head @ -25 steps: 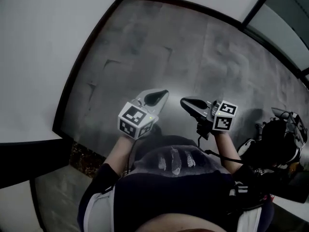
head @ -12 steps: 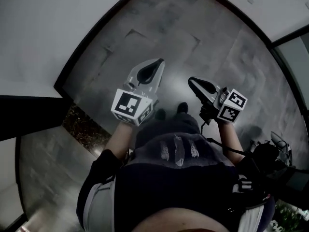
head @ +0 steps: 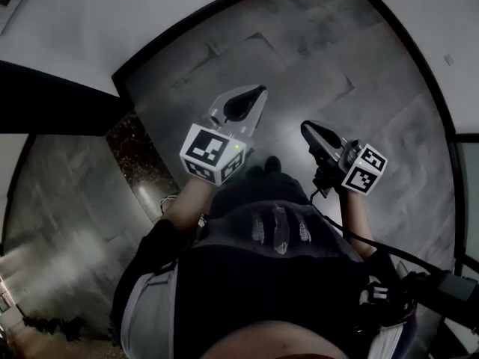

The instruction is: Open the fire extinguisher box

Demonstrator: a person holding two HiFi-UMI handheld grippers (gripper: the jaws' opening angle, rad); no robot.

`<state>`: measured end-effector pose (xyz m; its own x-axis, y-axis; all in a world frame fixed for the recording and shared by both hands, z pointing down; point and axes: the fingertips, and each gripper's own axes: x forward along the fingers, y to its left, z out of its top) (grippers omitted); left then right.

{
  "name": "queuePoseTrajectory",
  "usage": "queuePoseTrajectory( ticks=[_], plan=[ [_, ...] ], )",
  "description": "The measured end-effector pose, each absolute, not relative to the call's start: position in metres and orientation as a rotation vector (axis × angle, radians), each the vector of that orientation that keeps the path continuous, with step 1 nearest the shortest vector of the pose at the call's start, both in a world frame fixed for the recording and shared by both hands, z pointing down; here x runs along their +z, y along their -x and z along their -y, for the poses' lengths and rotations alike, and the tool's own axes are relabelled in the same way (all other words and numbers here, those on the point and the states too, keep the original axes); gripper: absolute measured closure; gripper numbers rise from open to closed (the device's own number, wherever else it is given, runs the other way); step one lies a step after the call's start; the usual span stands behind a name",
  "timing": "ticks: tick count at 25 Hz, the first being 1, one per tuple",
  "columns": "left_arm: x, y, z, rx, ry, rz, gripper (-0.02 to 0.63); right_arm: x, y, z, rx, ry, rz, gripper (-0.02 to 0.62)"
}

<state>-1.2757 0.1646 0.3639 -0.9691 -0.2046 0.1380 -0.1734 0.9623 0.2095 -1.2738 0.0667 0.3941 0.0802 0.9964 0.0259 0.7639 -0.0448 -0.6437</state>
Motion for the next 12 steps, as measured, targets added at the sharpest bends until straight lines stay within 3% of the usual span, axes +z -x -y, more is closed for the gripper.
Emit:
queuePoseTrajectory(
  ticks=[4, 12],
  plan=[
    [0.368, 1.283, -0.207, -0.271, -0.081, 2.926, 0.603, 0.396, 1.288, -0.103, 0.609, 1.976, 1.557, 0.595],
    [0.376, 1.224, -0.209, -0.177, 0.294, 2.884, 0.603, 0.409, 1.267, -0.110, 0.686, 2.126, 1.188, 0.595]
  ],
)
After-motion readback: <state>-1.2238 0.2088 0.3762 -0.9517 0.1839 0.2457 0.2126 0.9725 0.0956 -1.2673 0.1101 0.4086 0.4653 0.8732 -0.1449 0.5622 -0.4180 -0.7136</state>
